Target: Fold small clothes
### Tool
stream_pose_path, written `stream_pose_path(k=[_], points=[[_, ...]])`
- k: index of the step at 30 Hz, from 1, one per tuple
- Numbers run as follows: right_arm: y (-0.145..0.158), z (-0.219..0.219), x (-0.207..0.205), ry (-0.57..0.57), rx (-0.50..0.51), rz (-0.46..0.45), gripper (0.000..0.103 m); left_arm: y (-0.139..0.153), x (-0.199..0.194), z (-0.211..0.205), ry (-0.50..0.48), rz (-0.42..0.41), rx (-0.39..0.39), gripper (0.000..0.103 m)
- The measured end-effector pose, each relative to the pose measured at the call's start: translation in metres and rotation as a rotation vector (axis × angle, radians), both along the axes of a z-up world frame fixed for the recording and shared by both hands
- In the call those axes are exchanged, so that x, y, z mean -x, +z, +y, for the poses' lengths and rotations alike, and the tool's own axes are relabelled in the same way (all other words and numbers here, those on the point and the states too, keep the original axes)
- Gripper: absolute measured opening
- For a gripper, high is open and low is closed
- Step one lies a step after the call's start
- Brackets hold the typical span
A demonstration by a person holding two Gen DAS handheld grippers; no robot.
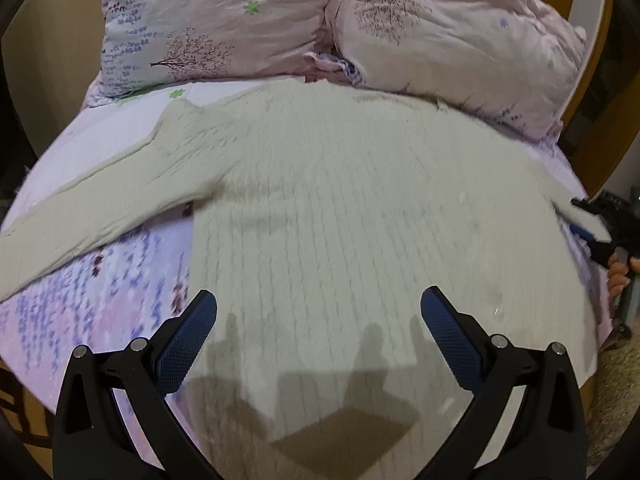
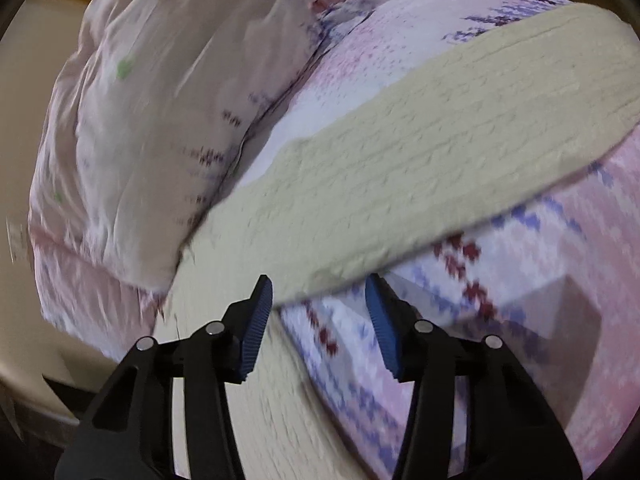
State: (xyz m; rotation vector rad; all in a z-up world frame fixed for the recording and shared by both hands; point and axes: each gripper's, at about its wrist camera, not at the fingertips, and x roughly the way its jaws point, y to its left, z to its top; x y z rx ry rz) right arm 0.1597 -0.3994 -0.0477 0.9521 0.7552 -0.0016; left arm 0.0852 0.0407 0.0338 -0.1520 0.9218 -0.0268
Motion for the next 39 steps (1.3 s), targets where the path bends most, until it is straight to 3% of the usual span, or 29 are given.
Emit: stream_pose_path(k=[5, 14, 17, 22, 26, 31, 35, 39], points=[[-0.007, -0.039, -0.001, -0.115, -0.044, 0.002, 0.028, 0.001, -0.019, 0.005, 0.004, -0.026, 0.09, 0.102], [-0.01, -0.105, 0.029, -0.357, -0.015, 0.021, 0.025, 0.003, -0.047, 0.015, -0.004, -0.046, 0.165, 0.102], [-0.005, -0.108, 0.028, -0.385, 0.07, 0.05, 0.008, 0.004, -0.056, 0.018, -0.008, -0.051, 0.169, 0.102], [0.037, -0.089, 0.013, -0.346, 0.261, -0.002, 0.005, 0.007, -0.064, 0.024, -0.047, -0.071, 0.214, 0.102], [0.086, -0.041, 0.0, -0.221, 0.377, -0.121, 0.005, 0.009, -0.066, 0.031, -0.026, -0.095, 0.24, 0.102], [0.113, 0.045, -0.025, 0.031, 0.399, -0.234, 0.005, 0.01, -0.066, 0.034, -0.014, -0.116, 0.243, 0.102], [0.098, 0.136, -0.049, 0.302, 0.37, -0.234, 0.005, 0.013, -0.063, 0.034, -0.017, -0.142, 0.249, 0.102], [0.053, 0.197, -0.063, 0.476, 0.336, -0.115, 0.009, 0.011, -0.064, 0.034, -0.022, -0.138, 0.279, 0.102]])
